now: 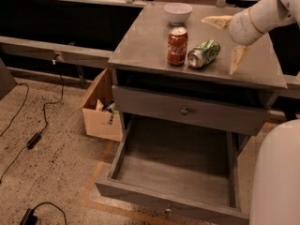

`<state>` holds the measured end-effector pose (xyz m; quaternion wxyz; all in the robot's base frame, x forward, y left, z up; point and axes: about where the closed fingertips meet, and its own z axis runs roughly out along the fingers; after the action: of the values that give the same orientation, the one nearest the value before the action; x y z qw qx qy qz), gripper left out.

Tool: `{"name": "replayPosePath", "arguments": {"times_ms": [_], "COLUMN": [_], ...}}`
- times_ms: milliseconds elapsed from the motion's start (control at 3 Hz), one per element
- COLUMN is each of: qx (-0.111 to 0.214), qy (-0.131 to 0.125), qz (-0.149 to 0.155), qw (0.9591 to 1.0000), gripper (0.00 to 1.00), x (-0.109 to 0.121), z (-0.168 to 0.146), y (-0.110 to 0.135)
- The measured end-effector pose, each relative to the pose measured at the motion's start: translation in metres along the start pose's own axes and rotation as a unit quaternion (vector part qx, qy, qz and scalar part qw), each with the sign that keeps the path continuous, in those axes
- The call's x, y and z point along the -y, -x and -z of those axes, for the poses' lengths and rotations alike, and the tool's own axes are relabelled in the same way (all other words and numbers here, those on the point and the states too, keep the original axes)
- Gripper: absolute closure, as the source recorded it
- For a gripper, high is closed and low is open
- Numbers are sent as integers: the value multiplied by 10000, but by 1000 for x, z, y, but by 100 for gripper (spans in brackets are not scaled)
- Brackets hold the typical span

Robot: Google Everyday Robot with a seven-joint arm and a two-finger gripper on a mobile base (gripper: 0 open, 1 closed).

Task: Pick green can from middle drawer and place on counter

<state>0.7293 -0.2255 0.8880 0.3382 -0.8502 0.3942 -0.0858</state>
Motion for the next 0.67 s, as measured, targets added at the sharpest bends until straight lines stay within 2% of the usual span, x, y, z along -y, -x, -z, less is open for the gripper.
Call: {"name": "replayPosePath", "arguments": {"times_ms": [333,667], "qx": [-248,-906], "qy": [-230,-626], "qz": [-103,-317], "qw": [9994,9934], "gripper": [0,0], "x": [1,3], "z": [30,84], "y": [-12,-32]}}
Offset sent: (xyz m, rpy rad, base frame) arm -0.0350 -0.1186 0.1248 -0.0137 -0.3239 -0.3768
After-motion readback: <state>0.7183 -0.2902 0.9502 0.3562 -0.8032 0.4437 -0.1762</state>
